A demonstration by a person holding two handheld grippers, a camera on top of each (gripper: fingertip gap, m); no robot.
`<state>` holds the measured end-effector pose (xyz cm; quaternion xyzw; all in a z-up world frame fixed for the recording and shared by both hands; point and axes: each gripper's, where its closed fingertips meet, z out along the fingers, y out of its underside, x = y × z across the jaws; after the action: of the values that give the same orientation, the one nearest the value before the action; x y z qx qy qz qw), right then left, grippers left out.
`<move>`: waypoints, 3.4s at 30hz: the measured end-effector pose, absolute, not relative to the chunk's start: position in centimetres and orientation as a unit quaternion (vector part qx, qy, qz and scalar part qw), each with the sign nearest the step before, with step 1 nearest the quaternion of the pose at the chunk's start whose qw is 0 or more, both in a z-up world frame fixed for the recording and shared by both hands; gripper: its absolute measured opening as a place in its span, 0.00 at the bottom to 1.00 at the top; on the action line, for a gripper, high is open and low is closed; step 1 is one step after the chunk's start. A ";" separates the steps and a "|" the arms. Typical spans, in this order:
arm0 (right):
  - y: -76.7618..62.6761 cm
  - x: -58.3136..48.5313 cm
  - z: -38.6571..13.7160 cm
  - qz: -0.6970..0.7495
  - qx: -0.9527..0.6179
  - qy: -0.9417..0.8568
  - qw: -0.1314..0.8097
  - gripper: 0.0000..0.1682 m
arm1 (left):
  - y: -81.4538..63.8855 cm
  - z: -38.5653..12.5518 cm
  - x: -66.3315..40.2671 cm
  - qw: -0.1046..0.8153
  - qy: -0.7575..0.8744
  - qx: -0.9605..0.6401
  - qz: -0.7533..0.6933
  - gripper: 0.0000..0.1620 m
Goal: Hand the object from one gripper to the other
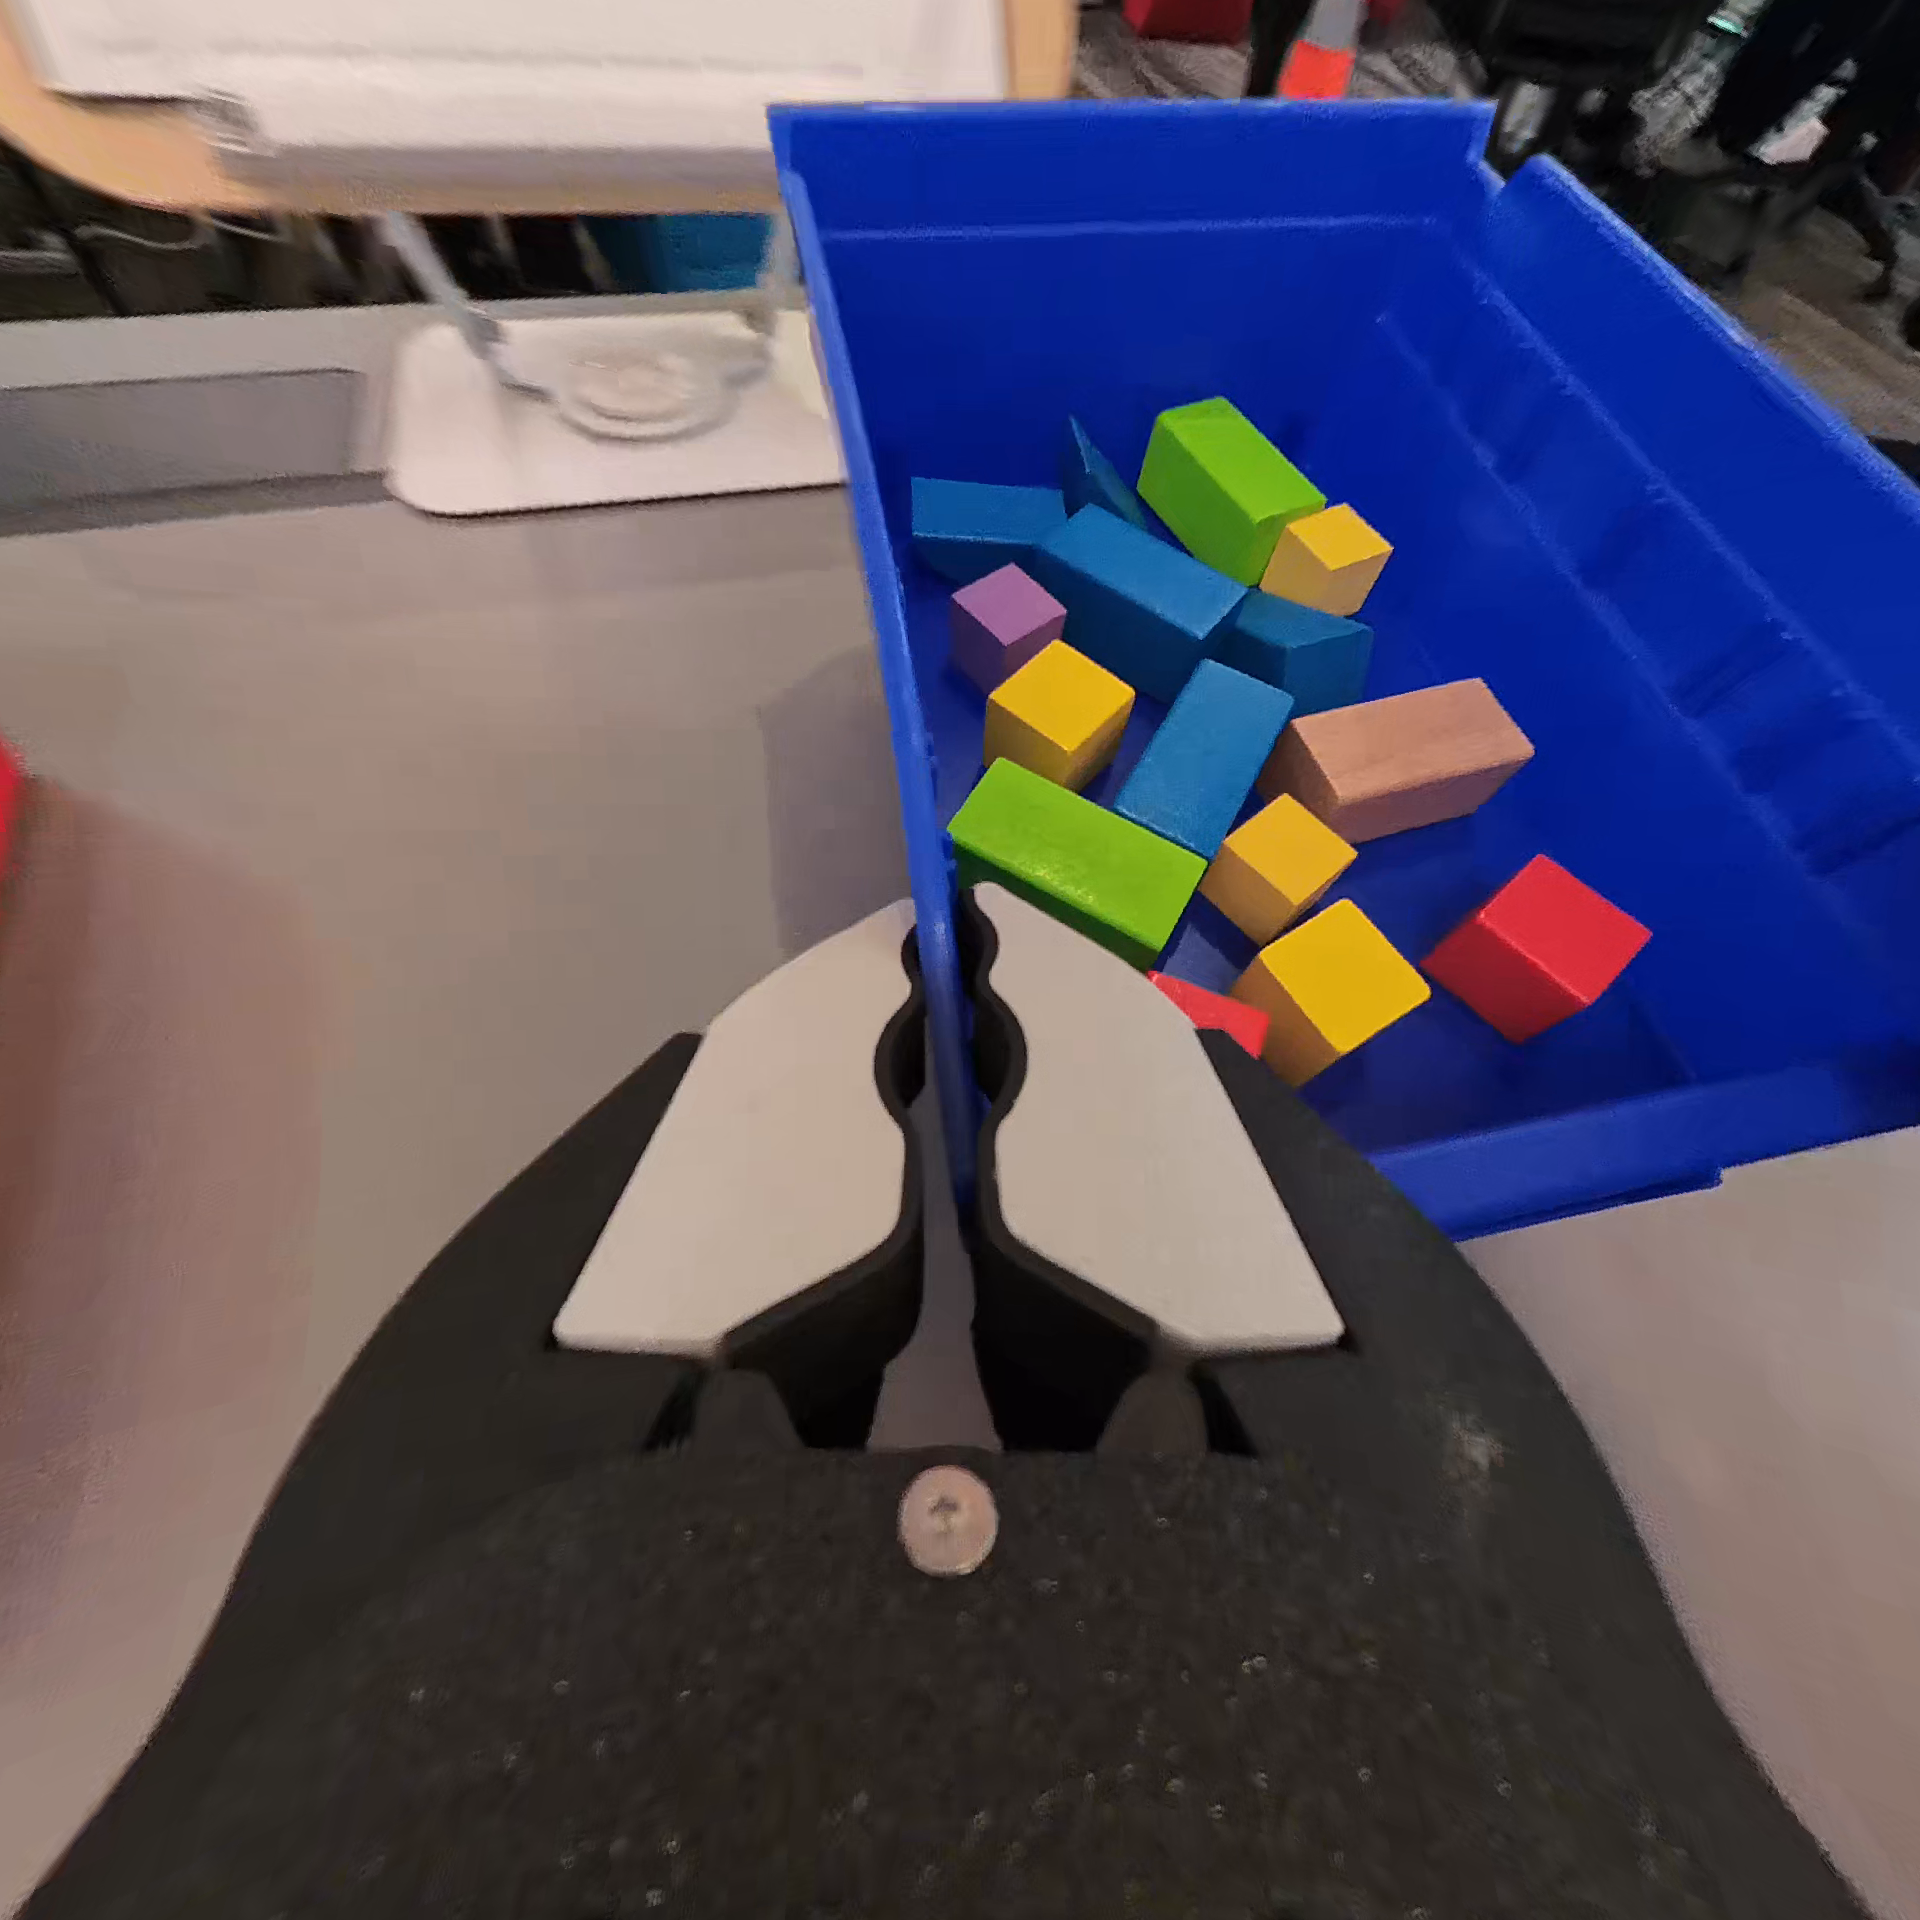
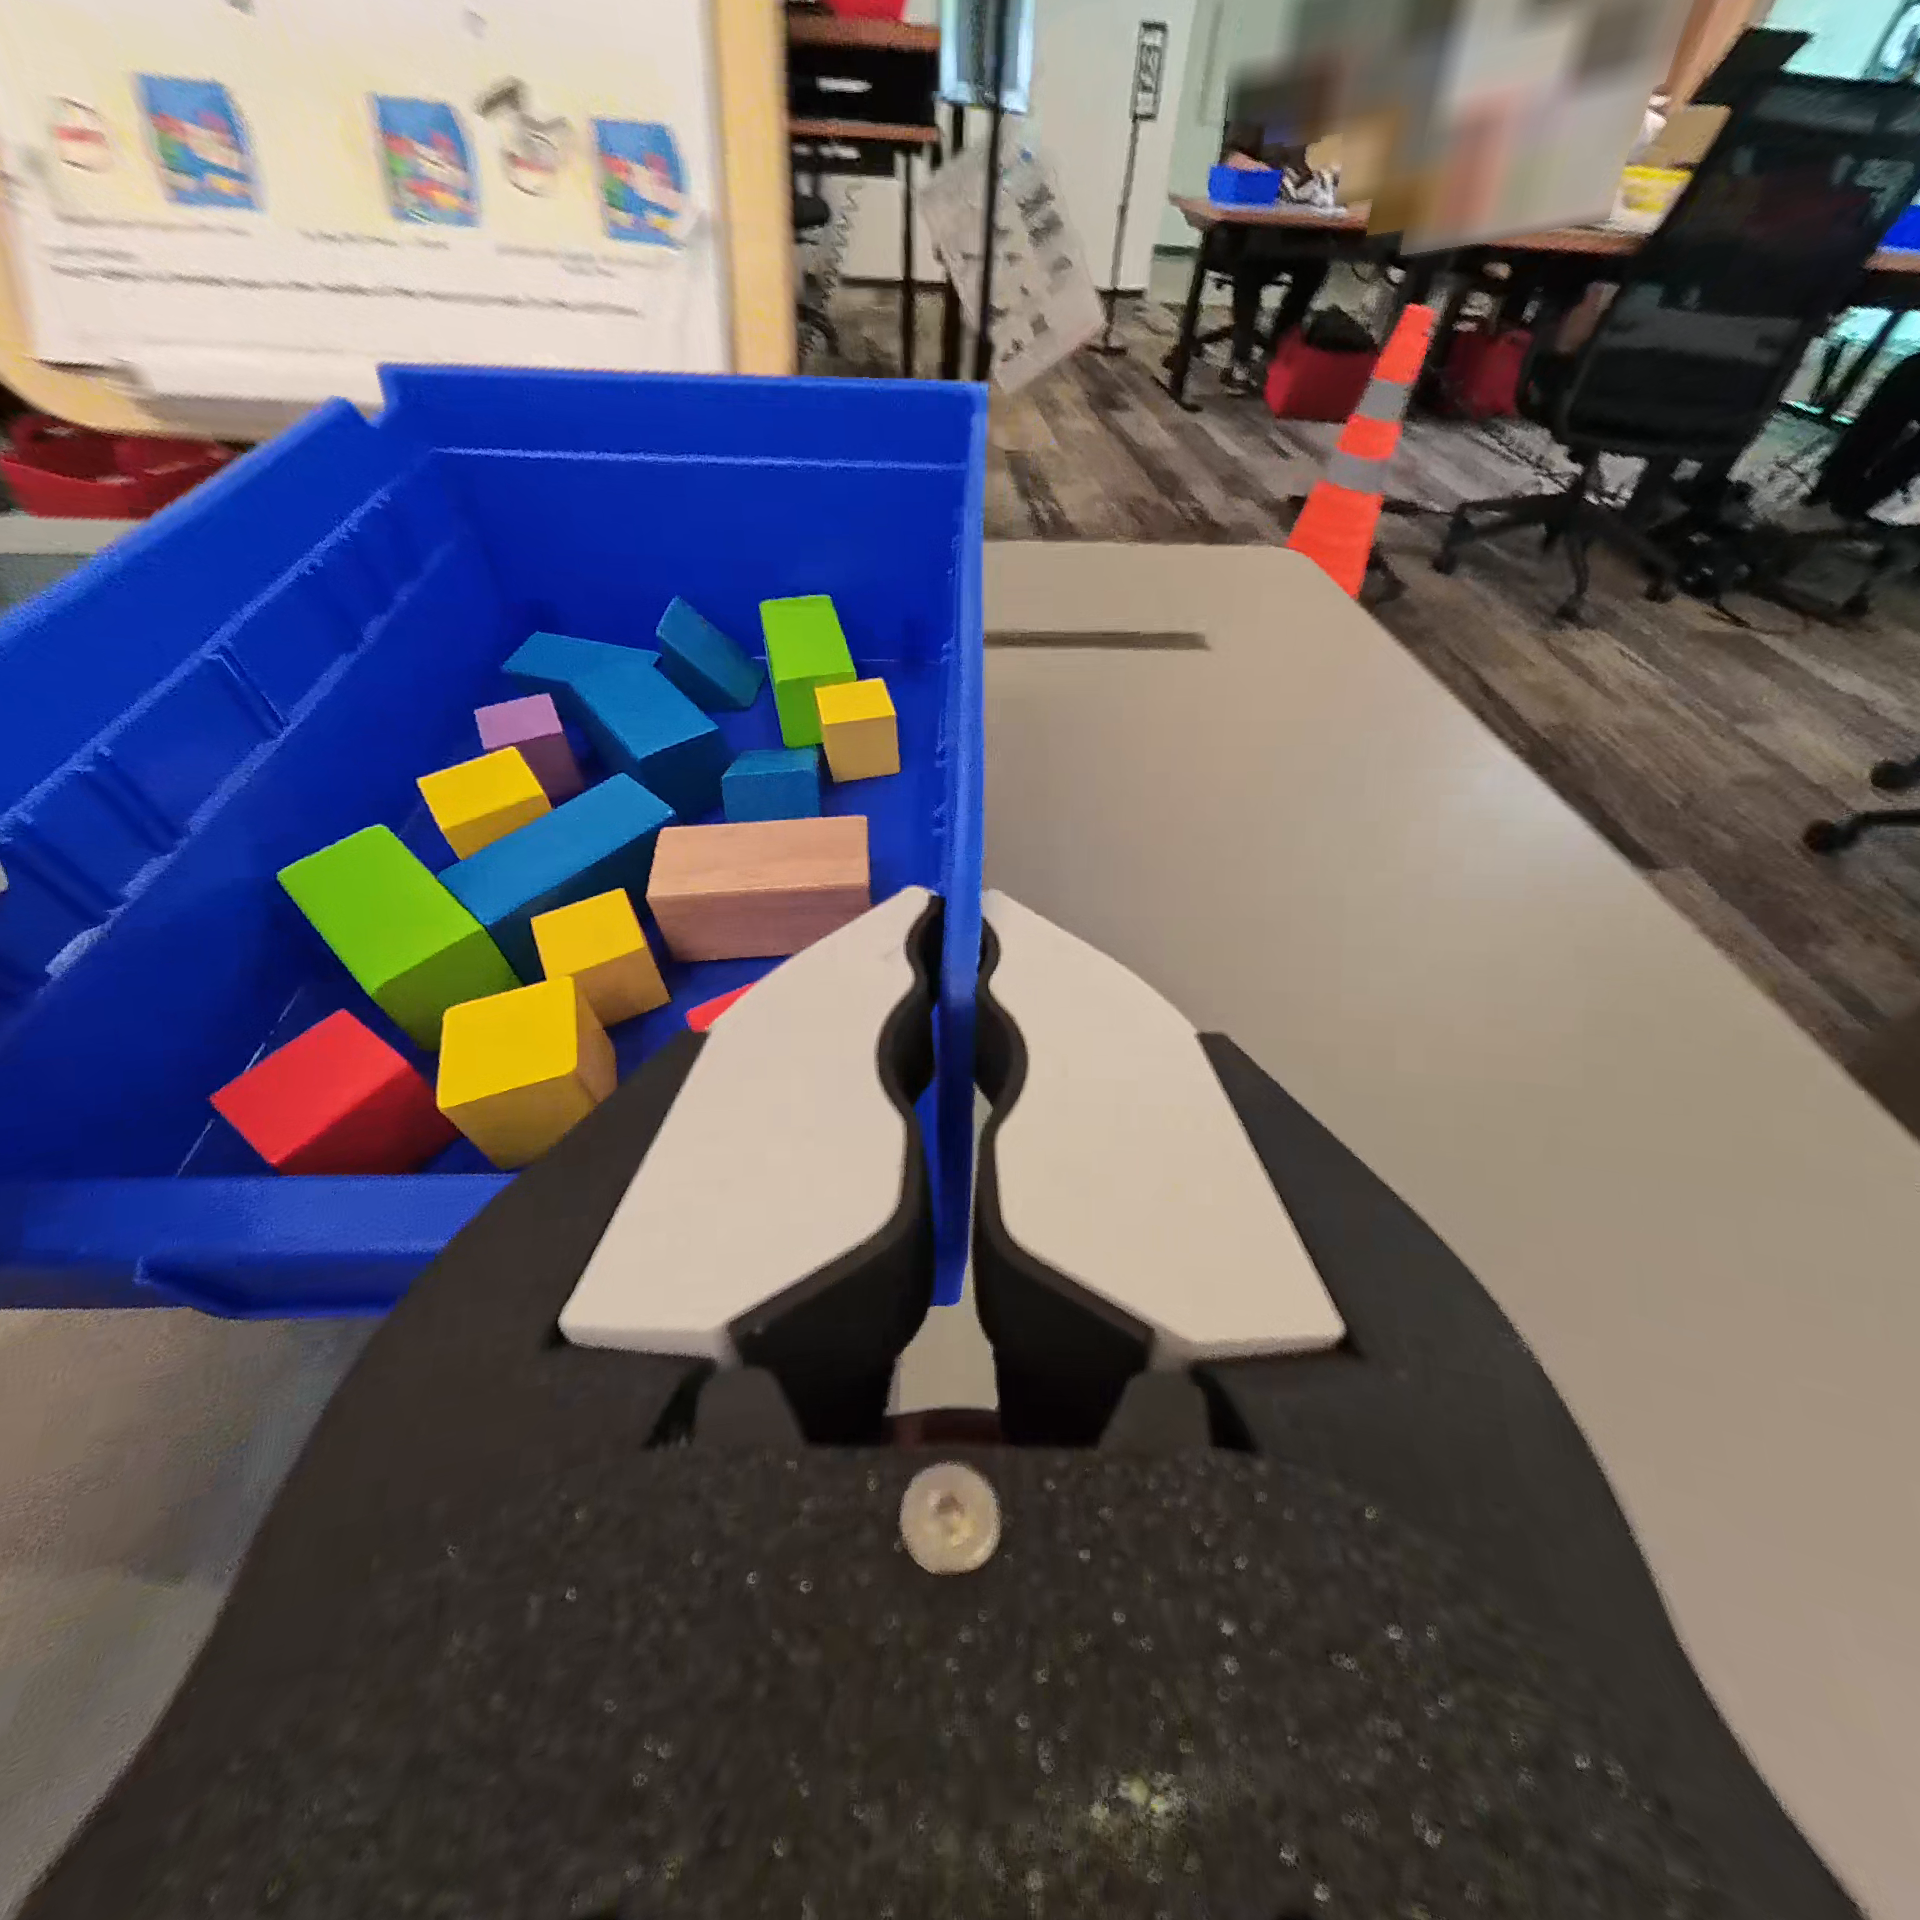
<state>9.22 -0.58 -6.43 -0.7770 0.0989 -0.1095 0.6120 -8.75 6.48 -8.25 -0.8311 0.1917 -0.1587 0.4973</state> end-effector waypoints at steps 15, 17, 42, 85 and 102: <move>3.7 -5.4 -11.3 -0.025 -0.794 0.055 0.605 0.02 | 8.6 -12.1 -23.4 0.471 0.145 -0.858 -0.148 0.08; 3.2 -5.4 -11.0 -0.015 -0.798 0.028 0.602 0.11 | 6.9 -11.3 -22.8 0.444 0.180 -0.855 -0.199 0.25; 5.3 -35.6 -11.5 0.132 -0.825 -0.117 0.537 0.34 | 13.2 -13.1 -52.2 0.463 0.081 -0.868 -0.161 0.04; -2.8 28.6 -12.9 -0.046 -0.856 0.111 0.503 0.03 | 2.8 -13.1 10.2 0.455 0.263 -0.832 -0.177 0.08; -1.5 8.7 3.2 0.086 -0.722 -0.096 0.680 0.40 | 3.2 -5.8 -19.4 0.459 0.261 -0.834 -0.162 0.39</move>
<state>8.69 -1.55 3.21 -0.7217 -0.0956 0.0856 0.6802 -19.38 3.25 -5.84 -0.8337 0.2615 -0.1617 0.4588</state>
